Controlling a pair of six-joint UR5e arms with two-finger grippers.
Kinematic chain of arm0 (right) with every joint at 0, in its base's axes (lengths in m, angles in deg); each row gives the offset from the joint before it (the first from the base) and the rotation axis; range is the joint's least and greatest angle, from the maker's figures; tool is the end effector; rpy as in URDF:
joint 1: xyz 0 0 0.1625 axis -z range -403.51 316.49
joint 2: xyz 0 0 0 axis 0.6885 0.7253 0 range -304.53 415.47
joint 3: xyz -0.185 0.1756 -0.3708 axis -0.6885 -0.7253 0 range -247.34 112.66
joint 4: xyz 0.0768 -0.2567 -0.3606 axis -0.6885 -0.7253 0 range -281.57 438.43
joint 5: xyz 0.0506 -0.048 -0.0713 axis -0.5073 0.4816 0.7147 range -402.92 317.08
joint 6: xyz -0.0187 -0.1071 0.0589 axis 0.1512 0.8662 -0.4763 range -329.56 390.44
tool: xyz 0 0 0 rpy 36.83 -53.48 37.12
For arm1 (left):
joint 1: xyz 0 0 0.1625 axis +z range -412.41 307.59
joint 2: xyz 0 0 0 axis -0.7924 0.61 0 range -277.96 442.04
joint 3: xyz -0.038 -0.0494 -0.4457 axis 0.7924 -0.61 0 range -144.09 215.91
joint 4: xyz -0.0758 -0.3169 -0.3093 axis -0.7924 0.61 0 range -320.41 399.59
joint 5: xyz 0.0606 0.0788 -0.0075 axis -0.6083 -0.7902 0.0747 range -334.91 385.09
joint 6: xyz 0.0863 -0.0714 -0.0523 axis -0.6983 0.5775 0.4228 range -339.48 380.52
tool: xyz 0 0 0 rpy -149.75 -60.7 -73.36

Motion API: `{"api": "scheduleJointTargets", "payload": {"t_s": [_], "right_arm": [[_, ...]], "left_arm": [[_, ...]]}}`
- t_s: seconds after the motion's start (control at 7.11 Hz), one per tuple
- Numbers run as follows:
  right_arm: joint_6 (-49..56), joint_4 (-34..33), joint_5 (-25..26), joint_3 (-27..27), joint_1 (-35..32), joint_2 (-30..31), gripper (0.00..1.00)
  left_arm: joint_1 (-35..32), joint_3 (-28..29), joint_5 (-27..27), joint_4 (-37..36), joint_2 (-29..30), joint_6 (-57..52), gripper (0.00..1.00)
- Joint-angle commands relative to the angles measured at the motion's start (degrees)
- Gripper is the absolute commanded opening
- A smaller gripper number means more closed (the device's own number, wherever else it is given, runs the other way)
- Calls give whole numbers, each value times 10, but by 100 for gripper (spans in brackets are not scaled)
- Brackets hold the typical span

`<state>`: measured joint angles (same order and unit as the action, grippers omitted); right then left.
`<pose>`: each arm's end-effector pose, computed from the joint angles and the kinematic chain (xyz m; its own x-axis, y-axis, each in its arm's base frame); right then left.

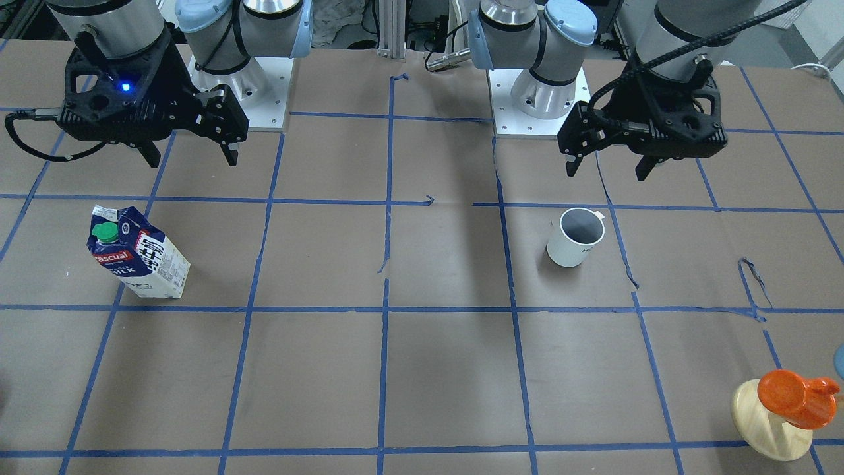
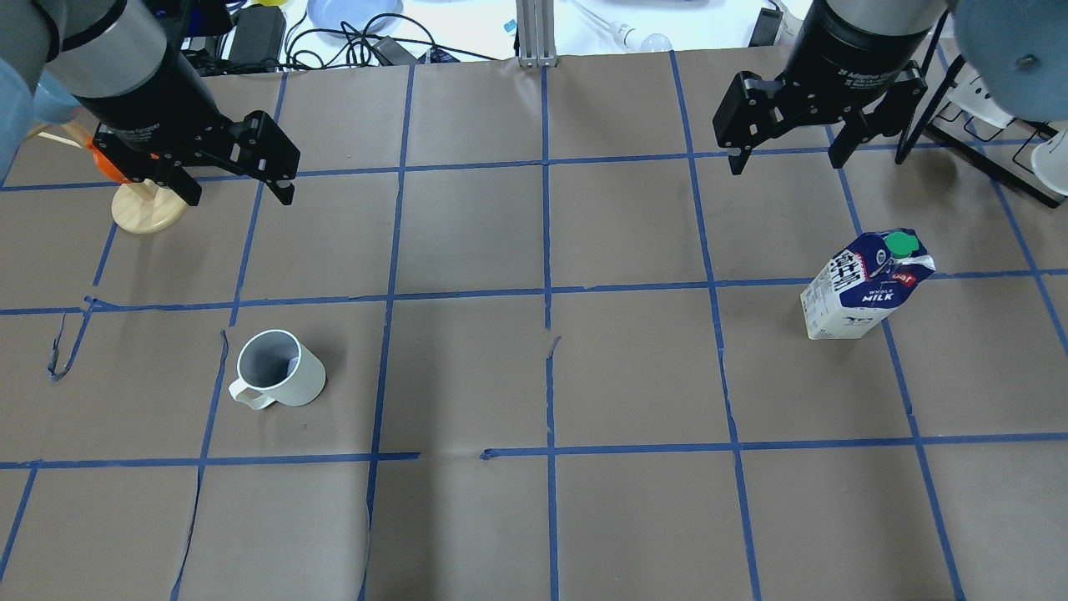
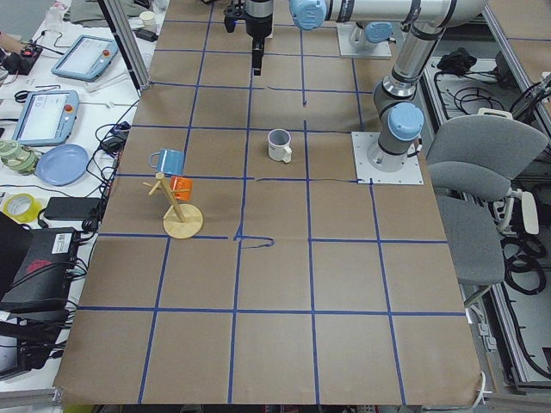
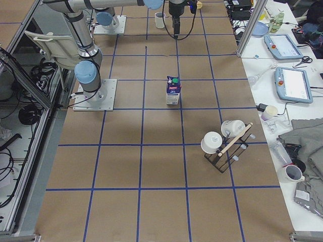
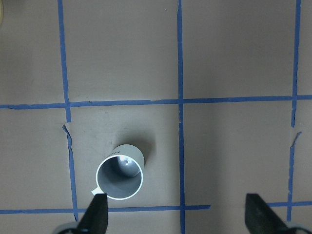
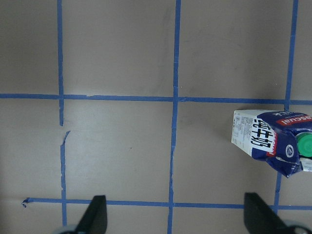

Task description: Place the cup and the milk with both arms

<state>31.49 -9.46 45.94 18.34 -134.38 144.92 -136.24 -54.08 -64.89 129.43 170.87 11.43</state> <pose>0.1439 -0.5336 0.5201 -0.9992 -0.0342 -0.0193 -0.0336 0.9990 -0.0293 -0.0763 -0.5336 0.5000 -0.9987 0.0508 -0.0032 0.0508 0.9984 -0.0232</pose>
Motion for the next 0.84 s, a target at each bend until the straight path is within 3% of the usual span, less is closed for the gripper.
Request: {"api": "scheduleJointTargets", "payload": {"t_s": [0.0, 0.28, 0.42, 0.7], "right_arm": [[0, 1, 0, 0, 1, 0, 100], [1, 1, 0, 0, 0, 0, 100], [1, 2, 0, 0, 0, 0, 100], [1, 1, 0, 1, 1, -1, 100]], "left_arm": [[117, -21, 13, 0, 3, -85, 100], [186, -79, 14, -40, 15, -175, 100], [189, -139, 14, -72, 19, -195, 100], [189, -260, 12, -224, 29, -196, 100]]}}
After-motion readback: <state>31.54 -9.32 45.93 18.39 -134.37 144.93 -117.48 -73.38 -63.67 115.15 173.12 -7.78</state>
